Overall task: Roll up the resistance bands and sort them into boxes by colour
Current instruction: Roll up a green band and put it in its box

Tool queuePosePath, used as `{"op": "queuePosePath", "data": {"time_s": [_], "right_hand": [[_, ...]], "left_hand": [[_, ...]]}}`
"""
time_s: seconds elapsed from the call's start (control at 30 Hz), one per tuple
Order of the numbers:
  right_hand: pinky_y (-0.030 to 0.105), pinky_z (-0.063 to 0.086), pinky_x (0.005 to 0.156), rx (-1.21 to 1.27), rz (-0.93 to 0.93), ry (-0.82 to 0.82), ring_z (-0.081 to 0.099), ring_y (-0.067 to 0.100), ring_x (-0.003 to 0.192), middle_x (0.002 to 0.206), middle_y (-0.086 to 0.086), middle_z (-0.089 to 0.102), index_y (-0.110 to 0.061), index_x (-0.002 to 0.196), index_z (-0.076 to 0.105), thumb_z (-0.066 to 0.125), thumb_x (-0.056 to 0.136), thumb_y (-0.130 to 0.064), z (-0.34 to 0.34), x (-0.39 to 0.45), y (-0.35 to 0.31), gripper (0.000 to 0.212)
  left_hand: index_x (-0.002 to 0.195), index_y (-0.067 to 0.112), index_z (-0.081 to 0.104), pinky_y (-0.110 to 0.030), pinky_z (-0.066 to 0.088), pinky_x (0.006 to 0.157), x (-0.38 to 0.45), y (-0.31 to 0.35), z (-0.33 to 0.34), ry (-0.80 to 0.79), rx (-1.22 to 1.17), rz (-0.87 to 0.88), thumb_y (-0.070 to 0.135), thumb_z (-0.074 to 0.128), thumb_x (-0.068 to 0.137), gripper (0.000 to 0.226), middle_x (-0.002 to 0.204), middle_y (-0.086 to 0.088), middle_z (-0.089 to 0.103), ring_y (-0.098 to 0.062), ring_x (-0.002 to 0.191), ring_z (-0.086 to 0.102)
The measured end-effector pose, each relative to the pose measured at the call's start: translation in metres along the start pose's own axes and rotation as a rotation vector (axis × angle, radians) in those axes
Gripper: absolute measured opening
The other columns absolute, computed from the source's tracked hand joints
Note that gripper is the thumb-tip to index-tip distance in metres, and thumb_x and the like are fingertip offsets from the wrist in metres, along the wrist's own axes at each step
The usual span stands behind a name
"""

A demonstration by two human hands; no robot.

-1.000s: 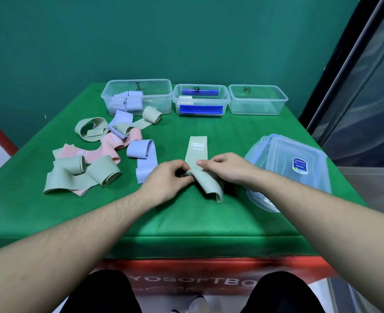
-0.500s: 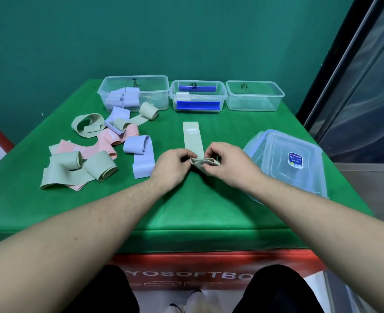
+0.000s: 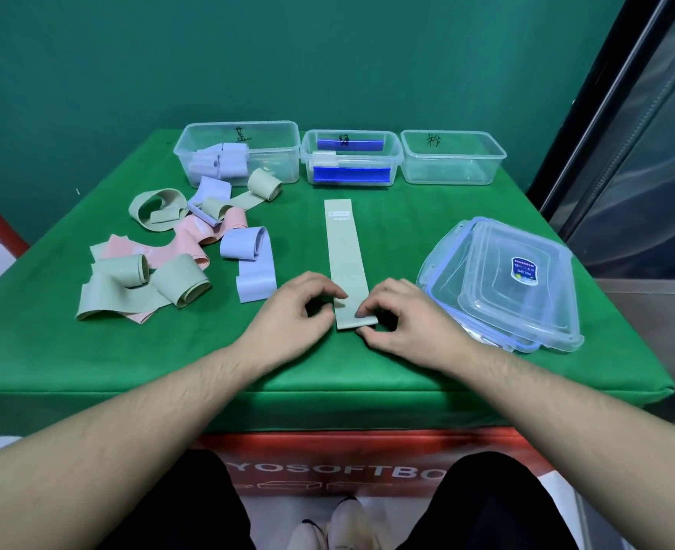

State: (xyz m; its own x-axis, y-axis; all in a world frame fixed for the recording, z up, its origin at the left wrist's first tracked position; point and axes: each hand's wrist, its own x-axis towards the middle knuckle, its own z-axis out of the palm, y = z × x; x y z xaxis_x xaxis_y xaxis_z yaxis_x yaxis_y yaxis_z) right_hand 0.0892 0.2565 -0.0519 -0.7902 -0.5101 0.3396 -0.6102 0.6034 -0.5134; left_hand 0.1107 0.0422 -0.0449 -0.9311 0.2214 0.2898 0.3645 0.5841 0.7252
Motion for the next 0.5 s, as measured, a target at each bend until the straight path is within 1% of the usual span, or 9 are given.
{"op": "queuePosePath", "data": {"time_s": [0.03,0.1,0.17,0.23,0.27,0.33,0.4,0.47,0.5], "right_hand": [[0.022,0.042,0.083,0.004,0.001,0.013,0.051,0.008,0.09,0.093,-0.014,0.061,-0.026,0.095,0.072,0.075,0.08,-0.028,0.001,-0.003,0.001,0.015],[0.024,0.043,0.082,0.023,-0.004,0.041,0.052,0.01,0.088,0.091,-0.014,0.063,-0.028,0.093,0.074,0.073,0.082,-0.031,0.004,-0.007,-0.001,0.012],[0.022,0.042,0.08,0.045,-0.011,0.042,0.052,0.008,0.087,0.088,-0.017,0.062,-0.029,0.092,0.075,0.069,0.082,-0.039,0.006,-0.009,-0.005,0.015],[0.02,0.043,0.077,0.073,-0.01,0.015,0.054,0.004,0.085,0.088,-0.017,0.062,-0.029,0.092,0.075,0.071,0.082,-0.038,0.008,-0.01,-0.009,0.014],[0.019,0.043,0.075,0.103,0.002,0.003,0.055,0.003,0.082,0.087,-0.016,0.062,-0.029,0.092,0.075,0.074,0.082,-0.034,0.009,-0.011,-0.01,0.011],[0.019,0.042,0.067,0.199,0.057,0.002,0.055,0.005,0.072,0.086,-0.013,0.063,-0.03,0.092,0.074,0.078,0.081,-0.027,0.008,-0.012,-0.011,0.013],[0.023,0.042,0.062,0.296,0.114,0.019,0.048,0.005,0.062,0.084,-0.012,0.064,-0.029,0.093,0.073,0.079,0.08,-0.022,0.008,-0.013,-0.01,0.015],[0.029,0.041,0.06,0.348,0.143,0.036,0.045,0.007,0.06,0.081,-0.014,0.065,-0.027,0.093,0.072,0.076,0.083,-0.018,0.009,-0.013,-0.008,0.014],[0.03,0.04,0.06,0.36,0.153,0.037,0.045,0.008,0.06,0.078,-0.016,0.063,-0.027,0.093,0.071,0.074,0.084,-0.017,0.011,-0.013,-0.007,0.014]], "left_hand": [[0.098,0.023,0.07,-0.019,0.042,0.095,-0.006,0.0,0.0,-0.015,0.012,0.041,0.019,0.063,0.083,0.018,0.104,0.012,0.063,-0.005,0.104,0.059],[0.099,0.021,0.071,-0.022,0.044,0.092,-0.016,0.0,0.0,-0.046,0.054,0.111,0.036,0.067,0.08,0.025,0.1,0.011,0.064,-0.008,0.099,0.06],[0.098,0.021,0.072,-0.021,0.044,0.087,-0.022,0.001,0.0,-0.058,0.102,0.157,0.042,0.07,0.078,0.03,0.095,0.011,0.064,-0.008,0.092,0.059],[0.097,0.022,0.074,-0.017,0.042,0.082,-0.024,0.001,0.0,-0.059,0.138,0.184,0.04,0.073,0.078,0.026,0.091,0.012,0.066,-0.006,0.087,0.058],[0.097,0.022,0.074,-0.016,0.042,0.081,-0.025,0.002,0.0,-0.057,0.141,0.179,0.035,0.075,0.079,0.022,0.09,0.013,0.067,-0.005,0.086,0.057],[0.097,0.022,0.075,-0.017,0.043,0.08,-0.026,0.003,0.001,-0.028,0.12,0.137,0.024,0.078,0.081,0.017,0.088,0.013,0.069,-0.004,0.085,0.057],[0.097,0.022,0.074,-0.018,0.045,0.081,-0.027,0.004,0.001,0.004,0.078,0.089,0.019,0.079,0.08,0.017,0.087,0.015,0.069,-0.002,0.085,0.059],[0.096,0.021,0.074,-0.018,0.046,0.083,-0.028,0.005,0.002,0.017,0.031,0.061,0.015,0.078,0.08,0.018,0.088,0.015,0.069,-0.002,0.087,0.061],[0.096,0.021,0.074,-0.019,0.047,0.084,-0.028,0.004,0.002,0.026,0.007,0.049,0.013,0.077,0.08,0.018,0.089,0.014,0.07,-0.002,0.088,0.062]]}}
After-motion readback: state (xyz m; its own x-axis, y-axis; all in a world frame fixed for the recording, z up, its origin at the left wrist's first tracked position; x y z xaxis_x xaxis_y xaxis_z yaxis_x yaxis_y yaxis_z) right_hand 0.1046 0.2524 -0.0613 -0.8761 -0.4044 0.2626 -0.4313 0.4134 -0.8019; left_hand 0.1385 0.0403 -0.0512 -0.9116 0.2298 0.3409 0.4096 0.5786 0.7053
